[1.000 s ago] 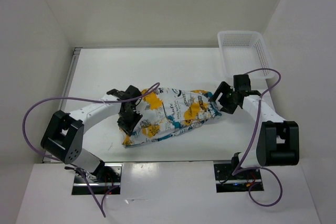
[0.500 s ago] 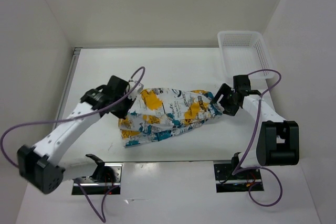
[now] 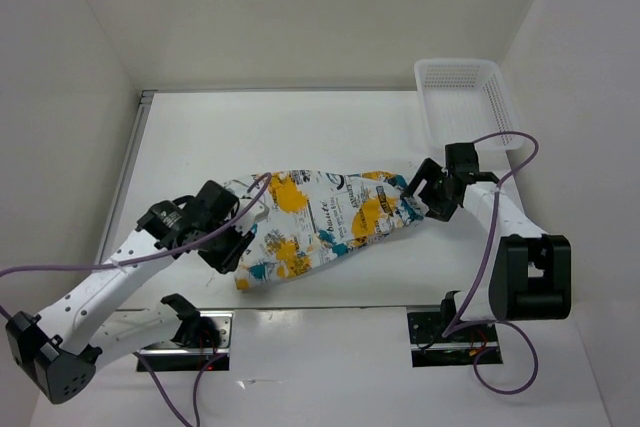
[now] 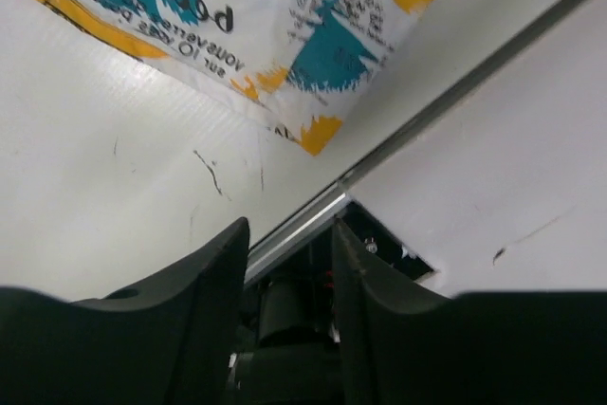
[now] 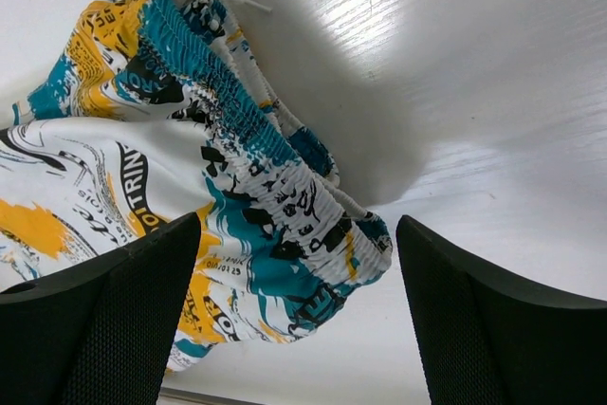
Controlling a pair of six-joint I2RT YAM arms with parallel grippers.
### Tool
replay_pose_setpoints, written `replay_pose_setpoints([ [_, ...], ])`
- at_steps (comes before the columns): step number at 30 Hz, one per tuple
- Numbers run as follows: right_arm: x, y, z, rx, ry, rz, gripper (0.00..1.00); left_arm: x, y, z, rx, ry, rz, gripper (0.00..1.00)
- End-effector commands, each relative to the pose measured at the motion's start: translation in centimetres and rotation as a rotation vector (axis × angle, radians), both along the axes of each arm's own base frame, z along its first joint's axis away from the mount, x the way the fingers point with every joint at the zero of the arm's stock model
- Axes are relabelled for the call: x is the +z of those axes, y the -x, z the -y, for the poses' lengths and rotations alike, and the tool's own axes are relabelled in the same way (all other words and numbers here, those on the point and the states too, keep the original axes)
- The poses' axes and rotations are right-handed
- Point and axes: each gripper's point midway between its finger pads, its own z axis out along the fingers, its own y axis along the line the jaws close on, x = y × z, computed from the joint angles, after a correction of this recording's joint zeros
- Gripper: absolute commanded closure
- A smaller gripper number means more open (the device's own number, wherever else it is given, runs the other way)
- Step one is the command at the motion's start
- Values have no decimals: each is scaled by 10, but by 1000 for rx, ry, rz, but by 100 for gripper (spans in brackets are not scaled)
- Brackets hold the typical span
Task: Fold and stack the shorts
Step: Fold the shorts
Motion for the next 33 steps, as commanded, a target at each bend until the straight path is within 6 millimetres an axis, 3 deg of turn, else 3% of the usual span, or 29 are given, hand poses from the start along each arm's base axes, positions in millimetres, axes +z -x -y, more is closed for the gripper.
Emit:
replay_pose_setpoints([
  [1, 28, -11, 9, -42, 31, 75, 11, -1, -10, 1, 5, 13, 68, 51],
  [2, 30, -12, 11, -57, 37, 72, 11, -3, -18, -1, 19, 3, 110, 51],
  [3, 34, -12, 11, -65, 32, 86, 11, -2, -41, -4, 57, -22, 212, 49],
  [6, 50, -6, 1, -99, -43, 89, 10, -13, -72, -7, 112, -92, 300, 46],
  [12, 90, 26, -32, -223, -122, 141, 10, -39, -101, -8, 150, -197, 262, 42],
  [13, 79, 38, -34, -242, -136, 109, 10, -46, -102, -8, 146, -213, 242, 42],
  [15, 80, 48, -46, -284, -257, 116, 9, -48, -112, -3, 154, -206, 265, 42],
  [16, 56, 58, -49, -291, -279, 68, 9, -54, -114, -7, 166, -221, 260, 42],
  [19, 35, 43, -37, -300, -256, 32, 6, -69, -122, -10, 188, -245, 230, 42],
  [24, -6, 27, -48, -272, -276, -59, 5, -82, -129, -22, 237, -263, 205, 42],
  [25, -22, 28, -48, -279, -264, -113, 4, -84, -129, -23, 236, -269, 198, 42],
  [27, -27, 18, -50, -273, -274, -104, 4, -86, -129, -26, 245, -276, 188, 42],
  [28, -42, 20, -50, -279, -263, -149, 4, -92, -126, -31, 252, -289, 169, 42],
  [30, -48, 11, -51, -282, -259, -169, 3, -98, -124, -34, 258, -297, 156, 42],
  [31, -64, 13, -48, -296, -234, -219, 3, -102, -123, -35, 256, -305, 143, 42],
  [33, -74, 11, -47, -304, -221, -240, 4, -109, -119, -38, 258, -310, 114, 42],
])
